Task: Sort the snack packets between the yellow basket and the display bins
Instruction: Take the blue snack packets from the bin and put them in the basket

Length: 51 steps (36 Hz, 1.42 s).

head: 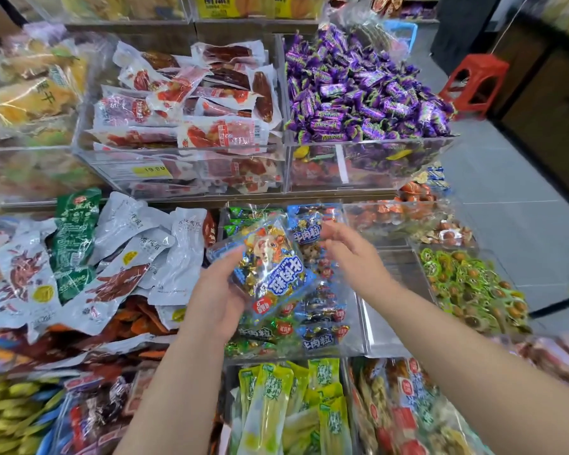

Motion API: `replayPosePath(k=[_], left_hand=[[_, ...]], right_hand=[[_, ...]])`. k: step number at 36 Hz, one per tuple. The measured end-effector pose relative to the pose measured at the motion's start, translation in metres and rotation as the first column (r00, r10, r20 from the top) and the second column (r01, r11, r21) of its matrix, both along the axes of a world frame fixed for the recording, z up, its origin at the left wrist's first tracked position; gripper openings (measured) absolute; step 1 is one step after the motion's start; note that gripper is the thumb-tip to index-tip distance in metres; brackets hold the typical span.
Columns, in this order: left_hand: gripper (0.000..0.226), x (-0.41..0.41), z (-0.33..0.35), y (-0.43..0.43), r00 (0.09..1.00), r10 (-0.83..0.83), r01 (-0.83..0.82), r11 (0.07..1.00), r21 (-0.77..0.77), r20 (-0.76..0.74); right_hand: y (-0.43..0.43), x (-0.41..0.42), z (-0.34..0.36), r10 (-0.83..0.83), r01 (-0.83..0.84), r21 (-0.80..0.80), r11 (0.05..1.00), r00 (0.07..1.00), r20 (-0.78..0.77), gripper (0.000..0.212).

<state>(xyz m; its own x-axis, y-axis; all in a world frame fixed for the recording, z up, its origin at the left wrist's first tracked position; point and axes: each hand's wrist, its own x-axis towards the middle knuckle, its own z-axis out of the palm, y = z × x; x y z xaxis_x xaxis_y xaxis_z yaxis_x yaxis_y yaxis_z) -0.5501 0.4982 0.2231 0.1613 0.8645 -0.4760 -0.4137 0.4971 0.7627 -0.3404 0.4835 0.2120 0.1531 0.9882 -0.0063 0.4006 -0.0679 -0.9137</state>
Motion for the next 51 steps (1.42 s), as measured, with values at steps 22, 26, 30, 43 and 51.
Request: replayPosePath(k=[22,26,30,43,51], left_hand=[[0.004,0.055,0.003,-0.035,0.990,-0.099,0.112,0.983,0.143,-0.095],[0.029,0.038,0.000,-0.022,0.725,0.028,0.302,0.885,0.354,-0.689],[0.096,0.020,-0.010,-0.003,0.298,-0.015,0.719,0.662,0.214,-0.955],[0.129,0.038,-0.070,0.027,-0.292,0.164,0.763,0.635,-0.126,-0.942],[0.123,0.035,-0.078,0.042,-0.379,0.148,0.745,0.634,-0.206,-0.914]], right_hand=[[-0.056,-0.023,0.008,-0.321,0.093,-0.319,0.943,0.495,-0.807,0.026],[-0.052,-0.003,0.012,-0.354,0.189,-0.315,0.930,0.691,-0.630,0.019],[-0.042,0.030,0.021,-0.264,0.209,-0.263,0.942,0.945,-0.193,0.013],[0.046,0.014,0.028,0.388,-0.124,-0.393,0.911,0.576,0.719,0.058],[0.080,0.009,-0.011,0.276,-0.115,-0.252,0.961,0.320,0.906,0.054]])
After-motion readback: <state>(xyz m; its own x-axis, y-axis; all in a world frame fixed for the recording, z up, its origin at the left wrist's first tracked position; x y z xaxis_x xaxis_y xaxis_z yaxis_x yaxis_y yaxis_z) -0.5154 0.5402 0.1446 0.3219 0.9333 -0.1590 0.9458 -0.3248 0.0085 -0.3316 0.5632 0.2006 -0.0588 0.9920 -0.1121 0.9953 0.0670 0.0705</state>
